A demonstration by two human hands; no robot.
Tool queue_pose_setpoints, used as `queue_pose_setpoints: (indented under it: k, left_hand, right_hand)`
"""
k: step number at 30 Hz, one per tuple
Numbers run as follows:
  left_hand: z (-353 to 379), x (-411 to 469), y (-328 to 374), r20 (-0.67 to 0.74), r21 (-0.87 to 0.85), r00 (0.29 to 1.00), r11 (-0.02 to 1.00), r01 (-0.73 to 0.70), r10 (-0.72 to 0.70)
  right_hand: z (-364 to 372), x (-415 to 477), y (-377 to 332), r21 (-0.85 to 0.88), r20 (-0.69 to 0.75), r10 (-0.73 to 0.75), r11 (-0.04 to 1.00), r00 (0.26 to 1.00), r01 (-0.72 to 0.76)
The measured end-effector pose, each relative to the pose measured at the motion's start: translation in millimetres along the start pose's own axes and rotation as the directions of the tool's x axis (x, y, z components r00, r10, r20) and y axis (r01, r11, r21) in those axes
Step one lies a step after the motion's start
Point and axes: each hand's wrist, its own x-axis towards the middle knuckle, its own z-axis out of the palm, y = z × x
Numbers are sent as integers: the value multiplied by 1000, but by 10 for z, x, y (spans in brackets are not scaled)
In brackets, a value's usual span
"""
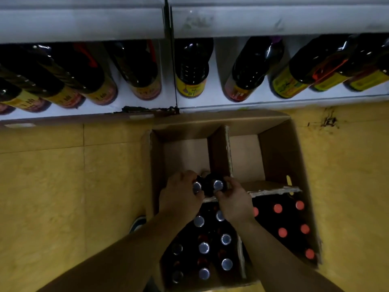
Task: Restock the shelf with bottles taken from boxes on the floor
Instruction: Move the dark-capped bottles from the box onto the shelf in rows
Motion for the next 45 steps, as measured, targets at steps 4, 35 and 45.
queue_pose_setpoints:
  k: [4,35,45]
  left_hand:
    - [139,116,-64,57,76,998,997,-24,20]
    - [100,75,-209,-28,118,970,964,-237,241]
    - [-357,-325,44,-69,51,965,967,-250,253]
  right_hand:
    - [101,124,58,-121,32,-76,989,997,80]
    - [57,-15,84,-267,-95,-346,912,933,312]
    - [-381,-497,-180,-209,-122,-353,923,928,324]
